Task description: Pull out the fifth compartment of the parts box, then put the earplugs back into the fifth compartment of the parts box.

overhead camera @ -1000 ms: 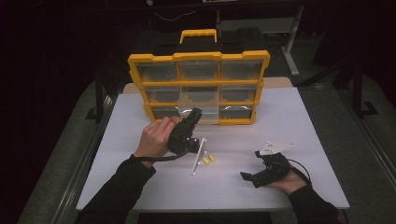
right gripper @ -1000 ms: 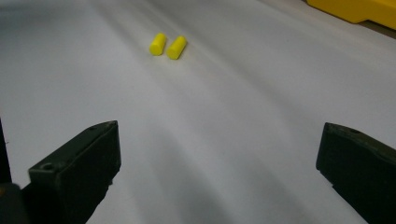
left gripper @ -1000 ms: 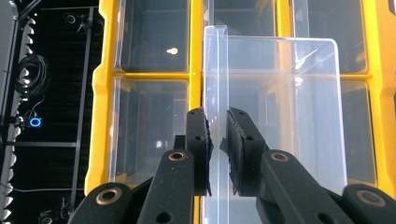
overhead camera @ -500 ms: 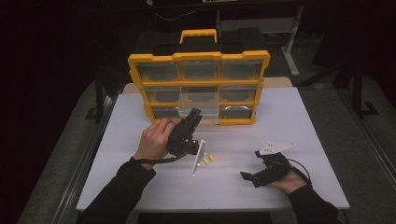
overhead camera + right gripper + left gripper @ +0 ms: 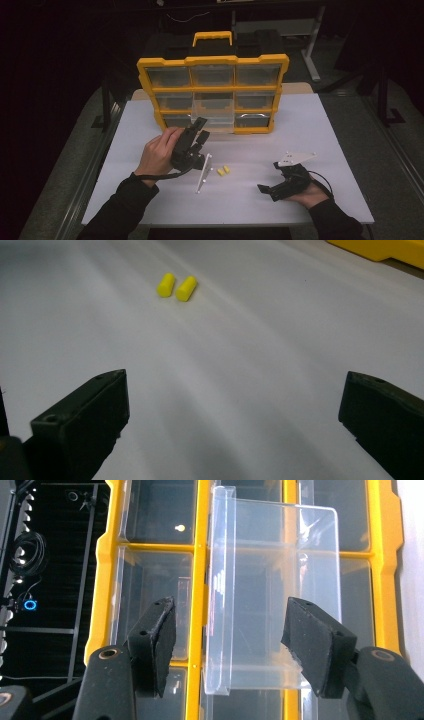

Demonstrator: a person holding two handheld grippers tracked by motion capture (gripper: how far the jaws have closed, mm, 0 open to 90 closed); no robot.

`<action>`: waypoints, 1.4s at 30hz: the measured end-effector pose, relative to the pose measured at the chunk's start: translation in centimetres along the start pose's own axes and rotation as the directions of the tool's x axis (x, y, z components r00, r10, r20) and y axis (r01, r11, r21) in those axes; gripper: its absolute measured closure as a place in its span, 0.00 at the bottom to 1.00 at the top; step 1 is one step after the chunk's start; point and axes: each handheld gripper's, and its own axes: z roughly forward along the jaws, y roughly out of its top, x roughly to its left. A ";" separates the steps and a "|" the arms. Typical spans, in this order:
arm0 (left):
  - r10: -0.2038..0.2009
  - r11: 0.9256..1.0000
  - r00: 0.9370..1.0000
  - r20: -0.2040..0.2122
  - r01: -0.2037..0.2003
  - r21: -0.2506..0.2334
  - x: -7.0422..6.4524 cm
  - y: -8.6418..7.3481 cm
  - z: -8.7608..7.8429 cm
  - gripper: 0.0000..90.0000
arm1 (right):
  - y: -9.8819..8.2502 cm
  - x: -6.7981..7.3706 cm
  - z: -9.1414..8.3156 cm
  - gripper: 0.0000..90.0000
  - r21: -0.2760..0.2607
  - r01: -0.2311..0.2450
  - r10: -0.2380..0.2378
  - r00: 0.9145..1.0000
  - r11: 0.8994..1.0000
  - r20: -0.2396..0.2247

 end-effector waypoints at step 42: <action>-0.084 0.995 0.989 0.118 0.077 0.069 -5.2 -4.2 -3.5 0.13 | 0.0 0.1 0.0 0.00 0.000 0.006 -0.006 1.000 1.000 0.004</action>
